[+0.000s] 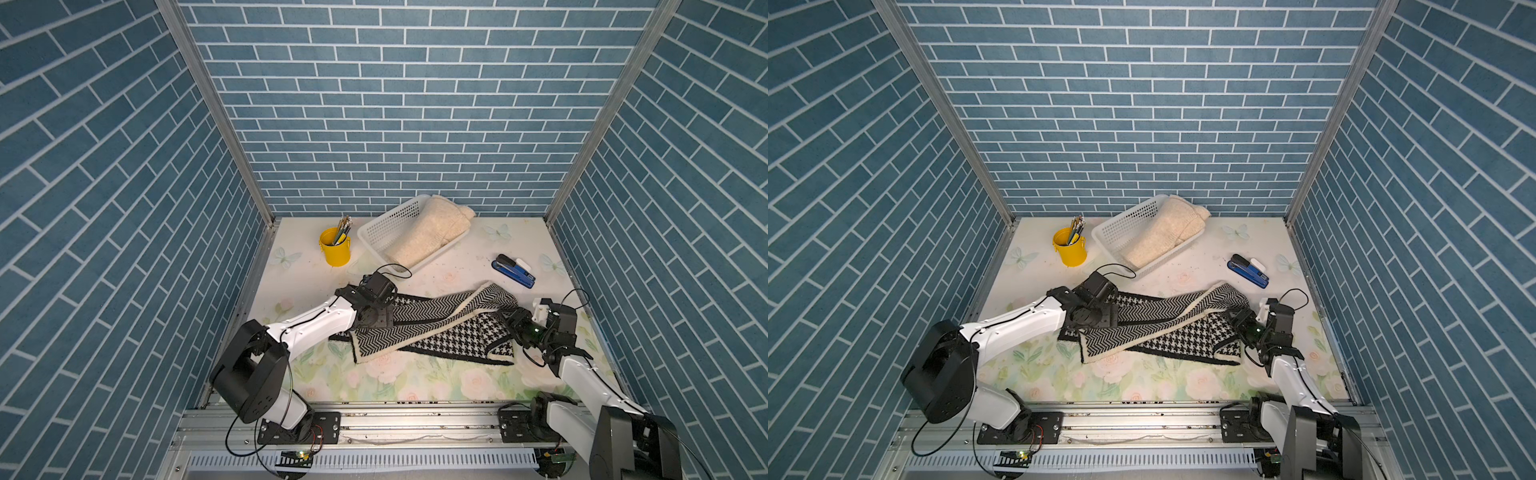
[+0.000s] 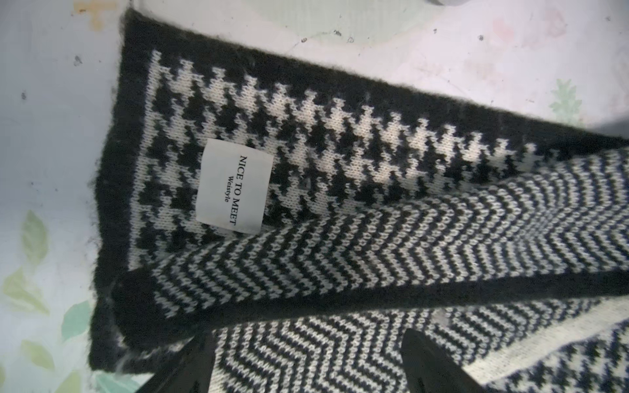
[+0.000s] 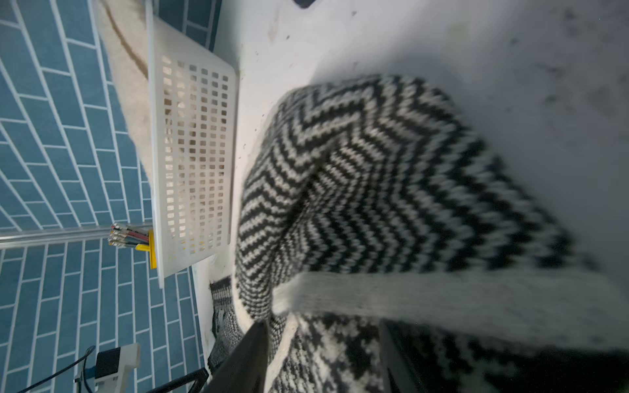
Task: Roll up the scarf and place it into the basket
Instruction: Fold the scarf at the center of the board.
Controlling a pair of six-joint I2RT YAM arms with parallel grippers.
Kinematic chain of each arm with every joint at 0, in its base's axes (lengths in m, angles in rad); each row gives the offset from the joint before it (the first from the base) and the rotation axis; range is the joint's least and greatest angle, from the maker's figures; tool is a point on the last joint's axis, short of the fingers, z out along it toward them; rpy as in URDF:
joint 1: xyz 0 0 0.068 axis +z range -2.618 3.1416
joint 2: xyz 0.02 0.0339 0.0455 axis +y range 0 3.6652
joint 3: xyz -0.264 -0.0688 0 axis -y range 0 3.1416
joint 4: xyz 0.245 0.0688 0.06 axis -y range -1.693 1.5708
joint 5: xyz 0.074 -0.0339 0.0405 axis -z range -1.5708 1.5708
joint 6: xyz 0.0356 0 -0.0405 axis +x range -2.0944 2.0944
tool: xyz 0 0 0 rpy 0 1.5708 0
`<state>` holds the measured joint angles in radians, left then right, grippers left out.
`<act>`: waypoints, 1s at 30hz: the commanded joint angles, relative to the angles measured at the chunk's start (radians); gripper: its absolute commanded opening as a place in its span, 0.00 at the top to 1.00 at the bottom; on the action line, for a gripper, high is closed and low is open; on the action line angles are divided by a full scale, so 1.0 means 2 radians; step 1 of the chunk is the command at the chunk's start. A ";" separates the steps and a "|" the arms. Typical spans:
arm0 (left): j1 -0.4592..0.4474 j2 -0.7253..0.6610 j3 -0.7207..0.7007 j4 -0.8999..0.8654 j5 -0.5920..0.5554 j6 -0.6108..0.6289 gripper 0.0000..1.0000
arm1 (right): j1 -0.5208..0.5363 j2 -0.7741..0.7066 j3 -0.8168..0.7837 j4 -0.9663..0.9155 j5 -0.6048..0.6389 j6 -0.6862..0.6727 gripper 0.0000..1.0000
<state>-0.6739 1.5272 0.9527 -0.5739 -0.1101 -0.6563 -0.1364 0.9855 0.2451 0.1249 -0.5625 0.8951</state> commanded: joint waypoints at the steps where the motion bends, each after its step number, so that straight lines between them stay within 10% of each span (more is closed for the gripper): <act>1: 0.003 0.022 0.009 -0.001 0.006 -0.001 0.08 | -0.023 -0.010 -0.013 0.008 0.040 0.012 0.44; 17: 0.040 0.029 0.007 0.005 0.012 0.004 0.12 | -0.090 0.127 0.010 0.126 0.058 0.002 0.59; 22: 0.041 0.025 0.004 0.005 0.006 0.005 0.12 | -0.092 0.167 0.021 0.173 0.042 0.011 0.96; 30: 0.054 0.016 -0.001 0.008 0.000 0.004 0.12 | -0.091 -0.051 0.088 -0.047 0.197 -0.047 1.00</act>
<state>-0.5808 1.5837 0.9550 -0.5549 -0.0902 -0.6575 -0.3153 1.0286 0.3344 0.2184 -0.3550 0.8879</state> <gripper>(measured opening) 0.879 0.051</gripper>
